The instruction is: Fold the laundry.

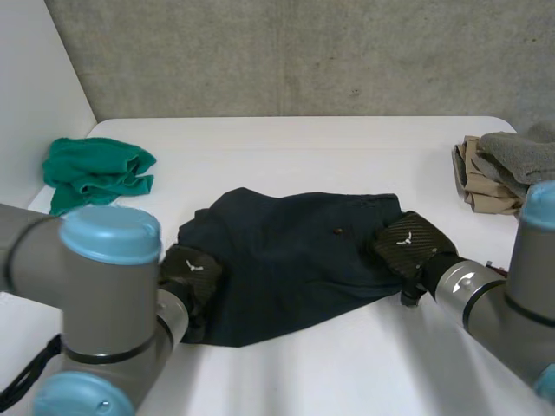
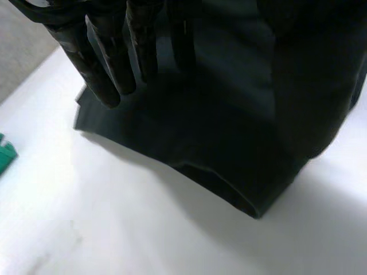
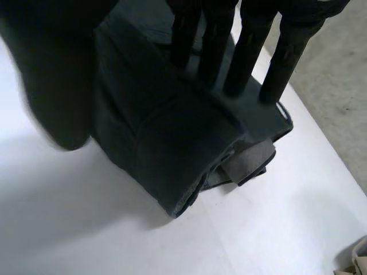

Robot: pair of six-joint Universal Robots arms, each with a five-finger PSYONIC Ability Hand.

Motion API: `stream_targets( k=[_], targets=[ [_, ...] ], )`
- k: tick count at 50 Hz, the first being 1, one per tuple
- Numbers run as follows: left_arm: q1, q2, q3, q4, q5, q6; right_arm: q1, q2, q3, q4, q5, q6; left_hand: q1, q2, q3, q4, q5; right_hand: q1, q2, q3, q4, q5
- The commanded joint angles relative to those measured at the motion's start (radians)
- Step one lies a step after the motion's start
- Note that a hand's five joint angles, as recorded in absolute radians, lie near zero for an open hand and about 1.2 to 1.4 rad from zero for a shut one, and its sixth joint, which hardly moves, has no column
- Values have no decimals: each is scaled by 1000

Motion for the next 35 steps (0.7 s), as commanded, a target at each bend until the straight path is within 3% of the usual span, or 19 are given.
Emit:
stream_targets(
  k=[1, 3, 5, 13, 18, 27, 35],
  targets=[
    [-4, -115, 44, 45, -23, 57, 10, 31, 42, -196, 44, 94, 261, 257, 257, 254, 251, 805, 799, 804, 807, 802],
    [0, -126, 50, 48, -29, 72, 13, 17, 46, -207, 59, 115, 452, 447, 447, 444, 441, 805, 799, 804, 807, 802],
    [6, -112, 53, 80, -53, 81, 17, -15, 46, -208, 62, 134, 987, 983, 983, 979, 977, 805, 799, 804, 807, 802],
    [16, -52, 59, 226, -84, 98, 12, -106, -10, -155, 70, 210, 990, 985, 985, 982, 979, 805, 799, 804, 807, 802],
    [58, 9, 62, 223, -70, 94, 15, -135, -76, -77, 70, 246, 990, 985, 985, 982, 979, 805, 799, 804, 807, 802],
    [96, 398, 183, 152, -24, 54, 7, -235, -356, 106, 64, 281, 990, 985, 985, 982, 979, 805, 799, 804, 807, 802],
    [170, 534, 457, 4, 26, -30, -3, -261, -651, 169, 62, 411, 990, 985, 985, 982, 979, 805, 799, 804, 807, 802]
  ],
)
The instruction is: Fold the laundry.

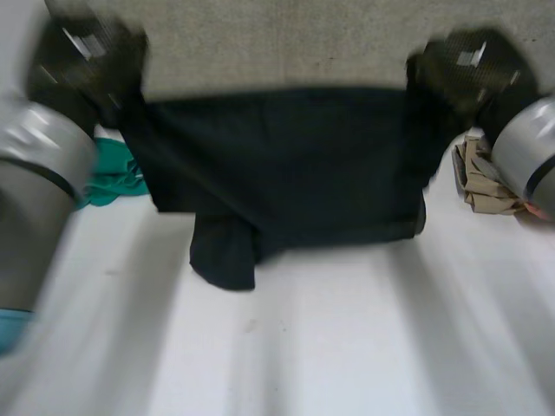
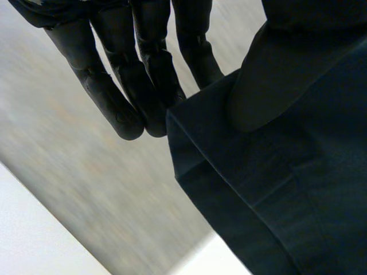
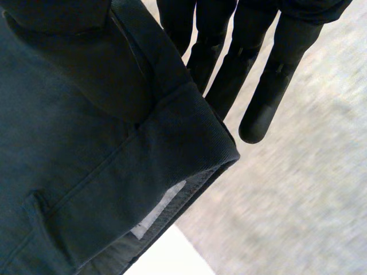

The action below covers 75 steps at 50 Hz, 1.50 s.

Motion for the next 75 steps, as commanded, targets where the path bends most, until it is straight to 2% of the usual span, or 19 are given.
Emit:
stream_targets(
  k=[1, 12, 20, 26, 34, 39, 42, 44, 45, 46, 47, 48, 50, 52, 54, 60, 67, 70, 75],
  targets=[
    [71, 102, 264, -142, 37, -80, -12, -21, -272, 48, -1, 121, 247, 200, 208, 201, 242, 271, 227, 208, 200, 225],
    [123, 107, 562, -320, 70, -215, -25, -16, -522, 117, 22, 182, 247, 200, 208, 201, 242, 271, 227, 208, 200, 225],
    [138, 107, 585, -309, 103, -230, -28, -62, -505, 121, 22, 222, 247, 200, 208, 201, 242, 271, 227, 208, 200, 225],
    [153, 87, 580, -277, 120, -235, -29, -44, -465, 114, 17, 236, 247, 200, 208, 201, 242, 271, 227, 208, 200, 225],
    [186, -278, 687, -173, 127, -230, -19, 208, -482, 92, 12, 238, 247, 200, 208, 201, 242, 271, 227, 208, 200, 225],
    [190, -584, 825, -86, 178, -225, 24, 483, -568, 9, 26, 219, 247, 200, 208, 201, 242, 271, 227, 208, 200, 225],
    [192, -701, 882, -47, 201, -227, 44, 594, -611, -69, 58, 201, 247, 200, 208, 201, 242, 271, 227, 208, 200, 225],
    [203, -800, 944, -9, 206, -227, 57, 683, -634, -189, 116, 181, 247, 200, 208, 201, 242, 271, 227, 208, 200, 225],
    [204, -827, 967, -1, 201, -228, 58, 706, -635, -227, 141, 176, 247, 200, 208, 201, 242, 128, 84, 65, 58, 82],
    [206, -850, 988, -1, 195, -230, 60, 725, -638, -272, 166, 172, 113, 67, 74, 68, 109, -187, -231, -250, -258, -233],
    [209, -879, 1019, -15, 172, -235, 61, 748, -638, -347, 211, 172, -336, -382, -374, -381, -340, -830, -874, -893, -900, -876],
    [209, -889, 1031, -24, 157, -238, 64, 754, -638, -381, 233, 172, -523, -570, -562, -569, -528, -951, -995, -1014, -1021, -997],
    [209, -894, 1050, -61, 99, -244, 66, 753, -628, -428, 279, 169, -975, -1022, -1014, -1020, -979, -951, -995, -1014, -1021, -997],
    [206, -883, 1048, -79, 68, -244, 66, 737, -617, -418, 293, 170, -975, -1022, -1014, -1020, -979, -951, -995, -1014, -1021, -997],
    [200, -849, 1019, -101, 38, -242, 67, 699, -596, -371, 298, 166, -975, -1022, -1014, -1020, -979, -951, -995, -1014, -1021, -997],
    [183, -699, 817, -116, 35, -198, 83, 579, -498, -165, 276, 91, -975, -1022, -1014, -1020, -979, -951, -995, -1014, -1021, -997],
    [141, -455, 384, -164, 47, -143, 89, 414, -277, 176, 194, -89, -925, -971, -964, -970, -929, -951, -995, -1014, -1021, -997],
    [121, -361, 177, -211, 57, -136, 86, 357, -139, 269, 140, -132, -728, -775, -767, -773, -732, -793, -837, -855, -863, -838],
    [95, -254, -96, -262, 92, -140, 69, 303, 68, 240, 28, -150, -505, -552, -544, -550, -509, -514, -558, -577, -584, -560]
  ],
)
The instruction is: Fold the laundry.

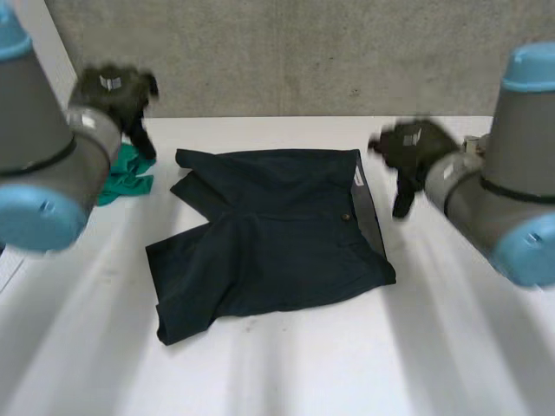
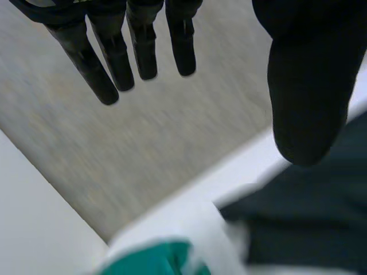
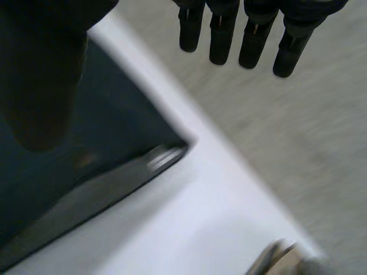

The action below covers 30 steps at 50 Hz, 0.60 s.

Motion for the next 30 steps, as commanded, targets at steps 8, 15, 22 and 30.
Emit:
stream_targets(
  k=[8, 15, 22, 30],
  targets=[
    [-14, 199, -684, -31, 179, 29, -42, -71, 516, -297, -260, -66, 178, 191, 193, 193, 192, 235, 230, 229, 231, 223],
    [24, 62, -700, 95, 194, 78, -16, 41, 569, -558, -243, -92, 104, 117, 119, 119, 118, 255, 250, 249, 251, 243],
    [21, 1, -660, 174, 127, 120, -19, 65, 556, -618, -154, -89, 262, 275, 277, 277, 276, 1072, 1067, 1065, 1068, 1059],
    [-34, -17, -661, 326, 79, 189, -30, -10, 567, -526, -134, -58, 981, 995, 997, 997, 996, 1072, 1067, 1065, 1068, 1059]
  ],
)
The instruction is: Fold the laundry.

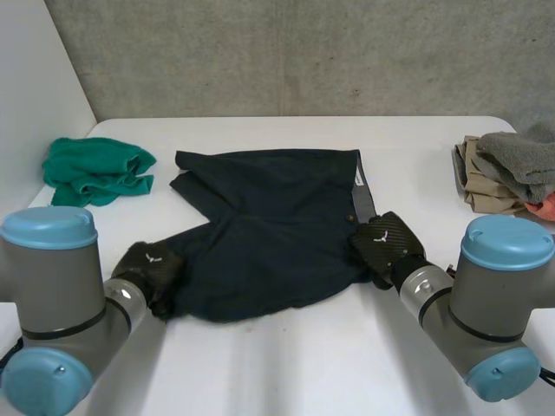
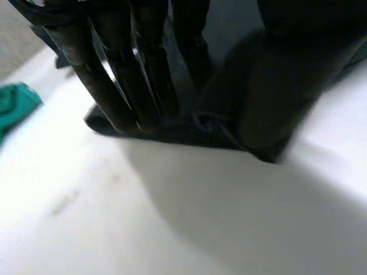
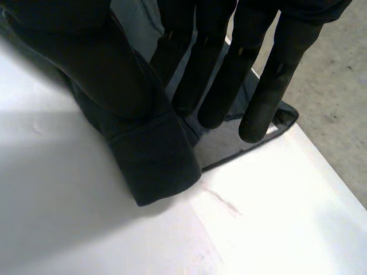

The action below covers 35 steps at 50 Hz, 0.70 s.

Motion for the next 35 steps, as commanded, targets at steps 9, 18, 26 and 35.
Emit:
stream_targets(
  k=[9, 18, 26, 35],
  targets=[
    [-73, 156, -62, -127, 4, 160, -91, -218, -23, 556, -55, -149, 502, 523, 526, 524, 532, 301, 219, 210, 202, 216],
    [-158, 289, -35, -517, 18, 225, -179, -200, -164, 1112, -73, -368, 502, 523, 526, 524, 532, 301, 219, 210, 202, 216],
    [-167, 233, 135, -386, -55, 212, -127, -137, -246, 1003, -55, -275, 502, 523, 526, 524, 532, 301, 219, 210, 202, 216],
    [-87, 81, 566, -64, -69, 205, -55, -125, -502, 626, 20, -71, 502, 523, 526, 524, 532, 301, 219, 210, 202, 216]
  ],
)
